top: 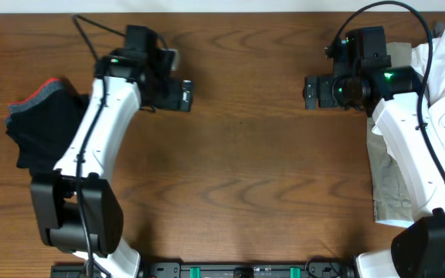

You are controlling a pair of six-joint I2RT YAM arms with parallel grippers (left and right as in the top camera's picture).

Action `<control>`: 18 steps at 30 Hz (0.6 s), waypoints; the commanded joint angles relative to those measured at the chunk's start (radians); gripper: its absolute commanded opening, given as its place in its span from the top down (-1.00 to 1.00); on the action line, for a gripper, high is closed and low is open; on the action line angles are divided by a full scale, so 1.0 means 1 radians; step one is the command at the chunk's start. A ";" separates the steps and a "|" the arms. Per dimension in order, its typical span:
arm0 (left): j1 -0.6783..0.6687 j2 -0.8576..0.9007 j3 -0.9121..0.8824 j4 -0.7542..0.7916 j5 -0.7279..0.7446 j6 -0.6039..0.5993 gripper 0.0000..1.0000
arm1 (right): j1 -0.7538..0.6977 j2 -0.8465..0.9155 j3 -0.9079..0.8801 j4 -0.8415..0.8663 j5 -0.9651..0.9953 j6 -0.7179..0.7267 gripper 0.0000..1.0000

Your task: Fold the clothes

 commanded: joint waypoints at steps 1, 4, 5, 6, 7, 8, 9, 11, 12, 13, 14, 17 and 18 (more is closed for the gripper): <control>-0.006 0.010 0.001 -0.031 -0.040 0.003 -0.96 | -0.003 -0.019 -0.003 -0.024 0.010 -0.005 -0.99; -0.003 0.006 0.001 -0.117 -0.040 0.003 -0.96 | -0.004 -0.021 -0.003 -0.084 0.017 0.026 -0.98; -0.002 0.005 0.001 -0.142 -0.040 0.007 -0.96 | -0.004 -0.026 -0.003 -0.104 0.017 0.025 -0.98; -0.002 0.004 0.001 -0.166 -0.039 0.010 -0.96 | -0.004 -0.033 -0.003 -0.126 0.018 0.025 -0.98; -0.002 0.000 0.001 -0.186 -0.039 0.010 -0.96 | -0.004 -0.044 -0.004 -0.141 0.018 0.024 -0.98; -0.002 -0.003 0.001 -0.200 -0.039 0.010 -0.96 | -0.004 -0.056 -0.007 -0.151 0.017 0.025 -0.98; -0.005 -0.011 0.000 -0.222 -0.038 0.010 -0.96 | -0.004 -0.079 -0.016 -0.157 0.017 0.025 -0.99; -0.011 -0.034 -0.015 -0.241 -0.039 0.010 -0.96 | -0.002 -0.130 -0.050 -0.146 0.018 0.027 -0.99; -0.015 -0.048 -0.027 -0.241 -0.039 0.010 -0.96 | -0.002 -0.160 -0.072 -0.135 0.018 0.034 -0.99; -0.020 -0.065 -0.042 -0.238 -0.039 0.010 -0.96 | -0.002 -0.201 -0.102 -0.123 0.018 0.048 -0.99; -0.026 -0.089 -0.062 -0.230 -0.039 0.010 -0.96 | -0.002 -0.244 -0.137 -0.108 0.018 0.056 -0.99; -0.044 -0.181 -0.144 -0.187 -0.040 0.003 -0.96 | -0.002 -0.391 -0.262 -0.059 0.018 0.077 -0.99; -0.049 -0.216 -0.176 -0.168 -0.040 0.000 -0.96 | -0.002 -0.438 -0.303 -0.044 0.020 0.077 -0.99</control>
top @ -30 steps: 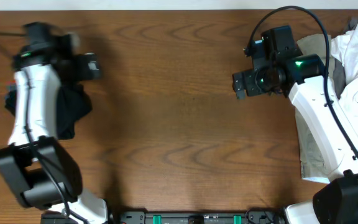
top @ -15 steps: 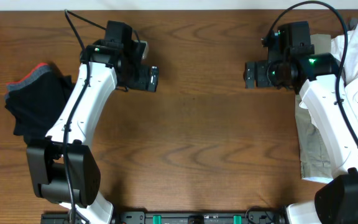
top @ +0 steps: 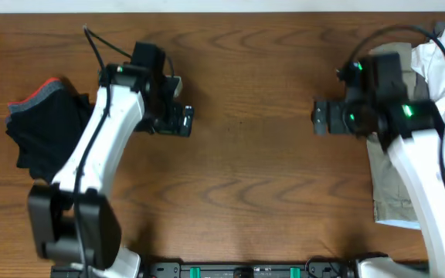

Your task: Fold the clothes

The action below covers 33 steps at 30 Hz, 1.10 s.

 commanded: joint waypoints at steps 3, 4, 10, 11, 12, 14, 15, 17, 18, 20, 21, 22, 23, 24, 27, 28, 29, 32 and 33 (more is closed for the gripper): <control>-0.028 -0.233 -0.176 0.085 -0.006 -0.008 -0.96 | -0.002 -0.280 -0.235 0.075 0.029 0.035 -0.98; -0.030 -0.291 -0.225 0.116 -0.006 -0.010 -0.96 | -0.001 -0.331 -0.277 0.093 0.030 0.035 -0.98; -0.050 -0.688 -0.505 0.317 -0.006 -0.045 -0.96 | -0.002 -0.640 -0.494 0.150 0.029 0.036 -0.99; -0.050 -0.741 -0.539 0.339 -0.006 -0.042 -0.96 | -0.002 -0.679 -0.520 0.150 0.029 0.037 -0.98; -0.050 -0.797 -0.574 0.367 -0.010 -0.042 -0.96 | -0.002 -0.711 -0.542 0.150 0.029 0.037 -0.98; -0.050 -0.879 -0.617 0.396 -0.011 -0.042 -0.96 | -0.002 -0.754 -0.572 0.143 0.029 0.036 -0.98; -0.050 -0.910 -0.628 0.398 -0.011 -0.042 -0.96 | -0.002 -0.767 -0.581 0.135 0.029 0.036 -0.98; -0.050 -0.962 -0.639 0.393 -0.011 -0.042 -0.96 | -0.002 -0.777 -0.590 0.099 0.029 0.036 -0.99; -0.050 -0.978 -0.639 0.390 -0.011 -0.042 -0.96 | -0.002 -0.776 -0.590 0.079 0.029 0.036 -0.99; -0.050 -1.006 -0.639 0.390 -0.011 -0.042 -0.96 | -0.002 -0.776 -0.590 0.037 0.029 0.036 -0.99; -0.050 -1.012 -0.639 0.390 -0.011 -0.042 -0.96 | -0.002 -0.776 -0.590 0.021 0.029 0.036 -0.99; -0.050 -1.015 -0.639 0.390 -0.011 -0.042 -0.96 | -0.002 -0.776 -0.590 0.003 0.029 0.036 -0.98; -0.050 -1.015 -0.639 0.391 -0.011 -0.042 -0.96 | -0.002 -0.776 -0.590 -0.008 0.029 0.036 -0.99; -0.050 -1.013 -0.639 0.390 -0.011 -0.042 -0.96 | -0.002 -0.776 -0.590 -0.021 0.029 0.036 -0.99; -0.050 -1.007 -0.639 0.390 -0.011 -0.042 -0.96 | -0.002 -0.776 -0.590 -0.047 0.029 0.036 -0.99; -0.050 -1.006 -0.639 0.390 -0.011 -0.042 -0.96 | -0.002 -0.776 -0.590 -0.053 0.029 0.036 -0.98; -0.050 -1.006 -0.639 0.390 -0.011 -0.042 -0.96 | -0.002 -0.776 -0.590 -0.055 0.029 0.036 -0.98; -0.050 -1.006 -0.639 0.390 -0.011 -0.042 -0.96 | -0.002 -0.776 -0.590 -0.056 0.030 0.036 -0.98; -0.050 -1.006 -0.639 0.390 -0.011 -0.042 -0.96 | -0.002 -0.776 -0.590 -0.056 0.029 0.036 -0.98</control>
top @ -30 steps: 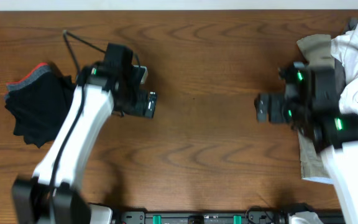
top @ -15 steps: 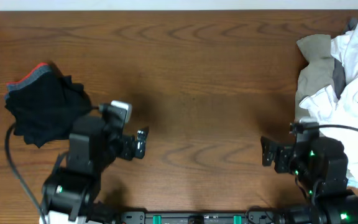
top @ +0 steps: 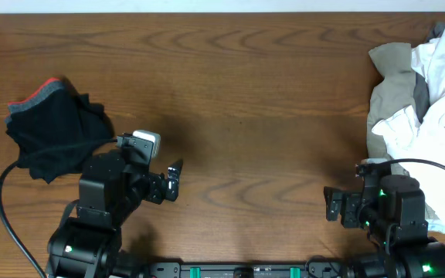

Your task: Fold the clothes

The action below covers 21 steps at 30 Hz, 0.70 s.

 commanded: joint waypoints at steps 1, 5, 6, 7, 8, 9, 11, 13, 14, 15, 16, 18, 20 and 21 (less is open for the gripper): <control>-0.003 -0.001 -0.006 0.003 -0.006 -0.005 -0.96 | -0.002 -0.005 -0.007 -0.002 0.011 0.014 -0.98; -0.003 -0.001 -0.006 0.003 -0.006 -0.005 -0.96 | -0.002 -0.005 -0.007 -0.002 0.011 0.014 -0.98; -0.003 -0.001 -0.006 0.003 -0.006 -0.005 -0.96 | -0.002 -0.005 -0.007 -0.002 0.011 0.014 -0.99; -0.003 -0.001 -0.006 0.003 -0.006 -0.005 -0.96 | -0.002 -0.008 -0.008 -0.002 0.011 0.014 -0.99; -0.003 -0.001 -0.006 0.003 -0.006 -0.005 -0.96 | -0.005 -0.019 -0.011 -0.002 0.011 0.014 -0.99; -0.003 -0.001 -0.006 0.003 -0.006 -0.005 -0.96 | -0.010 -0.036 -0.012 -0.002 0.011 0.014 -0.99; -0.003 -0.001 -0.006 0.003 -0.006 -0.005 -0.96 | -0.014 -0.066 -0.017 -0.002 0.011 0.014 -0.99; -0.003 -0.001 -0.006 0.003 -0.006 -0.005 -0.96 | -0.014 -0.105 -0.019 -0.024 0.016 0.013 -0.99; -0.003 -0.001 -0.006 0.003 -0.006 -0.005 -0.96 | -0.014 -0.126 -0.020 -0.040 0.019 0.008 -0.99; -0.003 -0.001 -0.006 0.003 -0.006 -0.005 -0.96 | -0.014 -0.150 -0.023 -0.048 0.020 0.000 -0.98; -0.003 -0.001 -0.006 0.003 -0.006 -0.005 -0.96 | -0.014 -0.195 -0.036 -0.047 0.023 -0.002 -0.98; -0.003 -0.001 -0.006 0.003 -0.006 -0.005 -0.96 | -0.014 -0.249 -0.061 -0.033 0.023 -0.006 -0.98; -0.003 -0.001 -0.006 0.003 -0.006 -0.005 -0.96 | -0.014 -0.316 -0.101 -0.010 0.022 -0.006 -0.99; -0.003 -0.001 -0.006 0.003 -0.006 -0.005 -0.96 | -0.014 -0.346 -0.121 -0.002 0.022 -0.005 -0.98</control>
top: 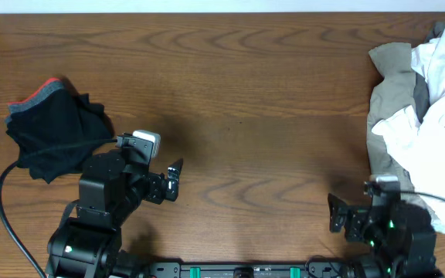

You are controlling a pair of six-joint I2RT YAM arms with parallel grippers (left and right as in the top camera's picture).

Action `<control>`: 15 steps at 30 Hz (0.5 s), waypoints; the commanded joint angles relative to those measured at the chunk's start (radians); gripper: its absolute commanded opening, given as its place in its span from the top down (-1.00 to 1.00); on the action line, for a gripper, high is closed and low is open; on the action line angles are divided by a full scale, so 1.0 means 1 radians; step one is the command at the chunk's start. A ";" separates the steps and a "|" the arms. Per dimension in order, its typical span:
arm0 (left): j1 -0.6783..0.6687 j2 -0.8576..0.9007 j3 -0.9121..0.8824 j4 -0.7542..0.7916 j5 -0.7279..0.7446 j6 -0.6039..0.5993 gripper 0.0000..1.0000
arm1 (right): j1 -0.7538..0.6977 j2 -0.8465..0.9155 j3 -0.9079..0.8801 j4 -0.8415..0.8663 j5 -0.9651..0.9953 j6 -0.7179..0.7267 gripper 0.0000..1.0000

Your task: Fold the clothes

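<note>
A pile of unfolded clothes (427,116) lies at the table's right edge: white garments over khaki and grey ones. A folded stack of dark garments (52,131) with a red edge rests at the left. My left gripper (174,179) is drawn back near the front left, its fingers slightly apart and holding nothing. My right gripper (337,222) sits low at the front right, beside the pile's near end; its fingers are too small to read.
Bare brown wooden table (246,116) spans the space between the two clothing heaps. A black cable (6,201) loops at the front left by the left arm's base.
The right arm has pulled back a little further toward the front edge. The left arm and both clothing heaps have not moved.
Both arms were stretched out over the back of the table, the left beside the dark stack and the right over the pile. A moment later they stood slightly nearer. By now both are folded back at the front edge, grippers empty.
</note>
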 commanded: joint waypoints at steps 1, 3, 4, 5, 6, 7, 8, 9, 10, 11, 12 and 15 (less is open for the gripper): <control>-0.003 0.000 -0.006 0.003 -0.006 -0.005 -0.96 | -0.010 -0.096 -0.069 0.025 0.011 -0.004 -0.98; -0.003 0.000 -0.006 0.003 -0.006 -0.005 -0.96 | -0.010 -0.155 -0.116 0.064 0.008 -0.005 -0.99; -0.003 0.000 -0.006 0.003 -0.006 -0.005 -0.96 | -0.010 -0.175 -0.132 0.082 0.008 -0.005 -0.98; -0.003 0.000 -0.006 0.003 -0.006 -0.005 -0.96 | -0.010 -0.204 -0.159 0.118 0.008 -0.005 -0.97; -0.003 0.000 -0.006 0.003 -0.006 -0.005 -0.96 | -0.010 -0.228 -0.184 0.150 0.008 -0.008 -0.99; -0.003 0.000 -0.005 0.003 -0.006 -0.005 -0.96 | -0.011 -0.244 -0.205 0.180 0.008 -0.013 -0.99; -0.003 0.000 -0.006 0.003 -0.006 -0.005 -0.96 | -0.012 -0.241 -0.224 0.215 0.008 -0.015 -0.98; -0.003 0.000 -0.006 0.003 -0.006 -0.005 -0.96 | -0.016 -0.240 -0.247 0.260 0.008 -0.016 -0.99; -0.003 0.000 -0.006 0.003 -0.006 -0.005 -0.96 | -0.018 -0.241 -0.267 0.303 0.008 -0.015 -0.99; -0.003 0.000 -0.006 0.003 -0.006 -0.005 -0.96 | -0.018 -0.241 -0.290 0.358 0.009 -0.016 -0.99; -0.003 0.000 -0.006 0.003 -0.006 -0.005 -0.96 | -0.018 -0.241 -0.316 0.418 0.009 -0.017 -0.99; -0.003 0.000 -0.006 0.003 -0.006 -0.005 -0.96 | -0.018 -0.241 -0.393 0.588 0.009 -0.034 -0.98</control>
